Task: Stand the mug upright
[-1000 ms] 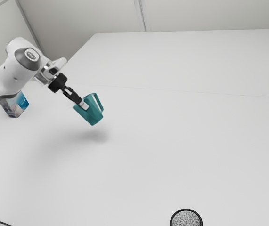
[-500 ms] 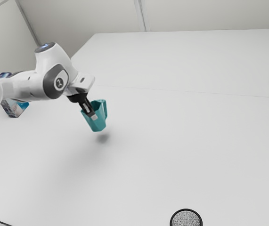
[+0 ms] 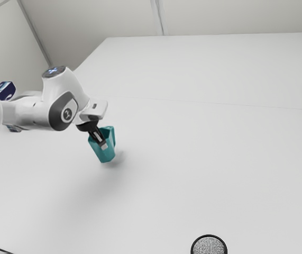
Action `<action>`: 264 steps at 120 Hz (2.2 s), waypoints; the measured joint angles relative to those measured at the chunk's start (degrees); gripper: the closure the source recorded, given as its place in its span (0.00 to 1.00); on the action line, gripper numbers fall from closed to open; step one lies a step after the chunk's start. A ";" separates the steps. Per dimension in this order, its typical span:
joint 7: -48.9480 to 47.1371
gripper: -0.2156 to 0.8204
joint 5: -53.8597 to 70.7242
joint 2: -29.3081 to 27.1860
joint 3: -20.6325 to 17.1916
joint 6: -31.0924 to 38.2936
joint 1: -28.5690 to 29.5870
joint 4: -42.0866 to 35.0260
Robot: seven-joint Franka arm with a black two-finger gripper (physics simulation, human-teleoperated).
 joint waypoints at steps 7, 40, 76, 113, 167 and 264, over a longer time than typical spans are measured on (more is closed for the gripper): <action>-0.80 0.97 0.07 0.12 0.01 0.73 1.44 -0.75; -3.70 0.97 0.36 0.33 -0.01 4.01 0.73 -2.52; -5.50 0.89 0.26 0.33 0.02 5.32 -0.39 -2.57; -6.42 0.66 0.11 0.31 -0.02 5.57 0.45 -2.64; -7.37 0.38 -0.48 -0.93 -1.18 5.29 -0.31 -2.51; -14.62 0.22 -3.37 8.59 -1.89 -30.46 -0.20 36.72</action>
